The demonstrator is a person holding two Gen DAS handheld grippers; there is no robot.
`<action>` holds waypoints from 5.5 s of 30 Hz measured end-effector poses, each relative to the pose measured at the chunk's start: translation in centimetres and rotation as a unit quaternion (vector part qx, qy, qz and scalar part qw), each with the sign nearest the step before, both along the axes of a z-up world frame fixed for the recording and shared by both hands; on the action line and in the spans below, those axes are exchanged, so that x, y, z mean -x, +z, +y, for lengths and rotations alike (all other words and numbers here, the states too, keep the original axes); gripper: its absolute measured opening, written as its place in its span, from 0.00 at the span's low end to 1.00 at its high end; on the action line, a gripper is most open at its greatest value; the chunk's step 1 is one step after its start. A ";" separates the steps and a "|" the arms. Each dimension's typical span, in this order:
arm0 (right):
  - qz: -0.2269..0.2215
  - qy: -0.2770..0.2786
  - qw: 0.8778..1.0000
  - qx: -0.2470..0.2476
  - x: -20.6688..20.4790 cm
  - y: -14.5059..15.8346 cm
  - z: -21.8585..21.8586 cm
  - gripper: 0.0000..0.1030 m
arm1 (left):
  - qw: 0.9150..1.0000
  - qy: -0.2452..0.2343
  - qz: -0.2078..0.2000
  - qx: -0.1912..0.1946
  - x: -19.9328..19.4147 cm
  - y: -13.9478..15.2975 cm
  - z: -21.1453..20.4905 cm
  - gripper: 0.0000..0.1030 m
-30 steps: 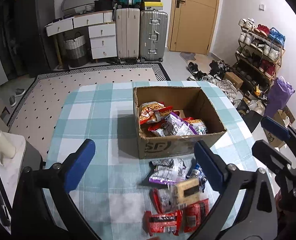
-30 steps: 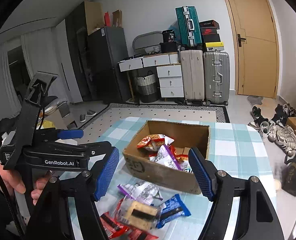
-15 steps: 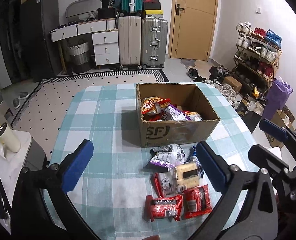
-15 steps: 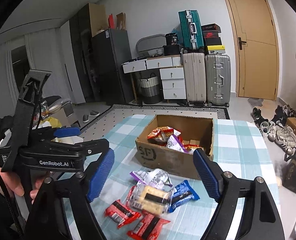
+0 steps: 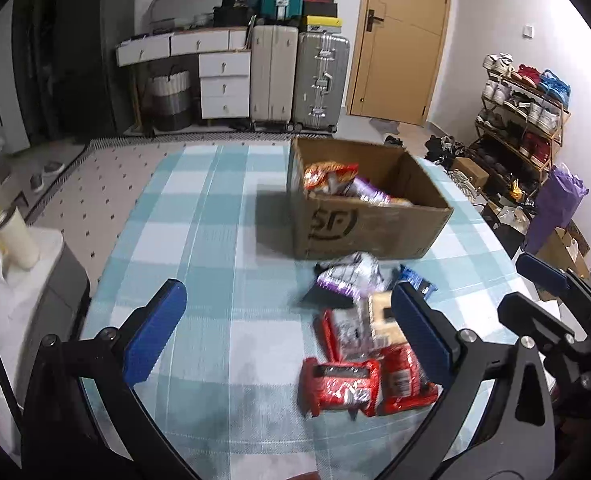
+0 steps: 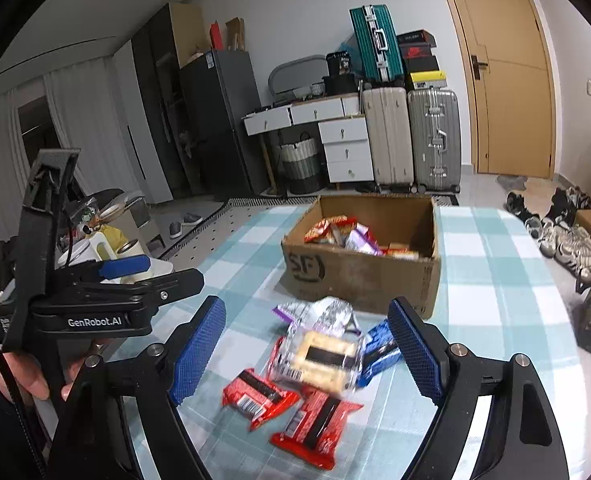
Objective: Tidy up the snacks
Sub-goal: 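Move both empty tools back over the remaining snacks, then grasp the clear cracker pack with black label with the right tool, then grasp the red noodle bag with the left tool while the right tool holds the crackers, then lift both held packs and carry them over the cardboard box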
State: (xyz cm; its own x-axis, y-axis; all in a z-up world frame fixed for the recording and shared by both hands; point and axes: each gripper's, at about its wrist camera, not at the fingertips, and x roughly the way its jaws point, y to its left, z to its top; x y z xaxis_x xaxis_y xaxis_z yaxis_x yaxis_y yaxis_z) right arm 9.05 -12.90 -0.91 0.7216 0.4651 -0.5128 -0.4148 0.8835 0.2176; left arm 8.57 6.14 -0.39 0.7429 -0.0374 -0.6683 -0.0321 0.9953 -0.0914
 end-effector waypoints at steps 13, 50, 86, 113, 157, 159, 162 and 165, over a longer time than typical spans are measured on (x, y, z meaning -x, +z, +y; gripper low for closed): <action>0.063 -0.002 0.998 -0.008 -3.0 -6.6 1.7 0.83 | 0.999 0.029 0.036 0.008 0.3 -6.6 2.7 0.99; 0.167 0.003 0.986 -0.009 -8.9 -14.0 4.1 0.61 | 0.995 0.033 0.077 0.056 -1.0 -11.0 5.0 0.99; 0.127 -0.017 0.990 -0.066 -5.3 -11.2 -2.4 0.61 | 0.989 -0.052 0.133 0.038 -1.5 -12.5 -2.6 0.99; 0.125 -0.020 0.990 -0.069 -4.0 -11.1 -3.6 0.61 | 0.984 -0.096 0.143 0.053 -1.8 -13.1 -3.4 0.42; 0.041 0.007 0.998 -0.039 -7.5 0.3 -2.6 0.62 | 0.988 -0.140 0.036 0.049 -7.5 0.9 -2.6 0.42; 0.037 0.005 0.999 -0.036 -8.3 0.9 -2.7 0.62 | 0.988 -0.147 0.033 0.045 -8.3 1.6 -3.0 0.42; 0.036 0.005 0.999 -0.033 -9.6 1.6 -2.6 0.62 | 0.987 -0.153 0.029 0.043 -9.4 2.4 -3.4 0.42; 0.036 0.003 0.999 -0.028 -11.0 2.1 -2.6 0.62 | 0.987 -0.156 0.021 0.044 -10.6 3.4 -3.6 0.42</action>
State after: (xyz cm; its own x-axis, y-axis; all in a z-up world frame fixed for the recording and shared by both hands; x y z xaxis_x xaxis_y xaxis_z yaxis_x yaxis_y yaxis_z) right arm 20.01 -15.55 1.19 0.6810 0.4987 -0.5362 -0.4016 0.8667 0.2960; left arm 19.17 2.51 3.00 0.6577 -0.3182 -0.6827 0.2681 0.9459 -0.1827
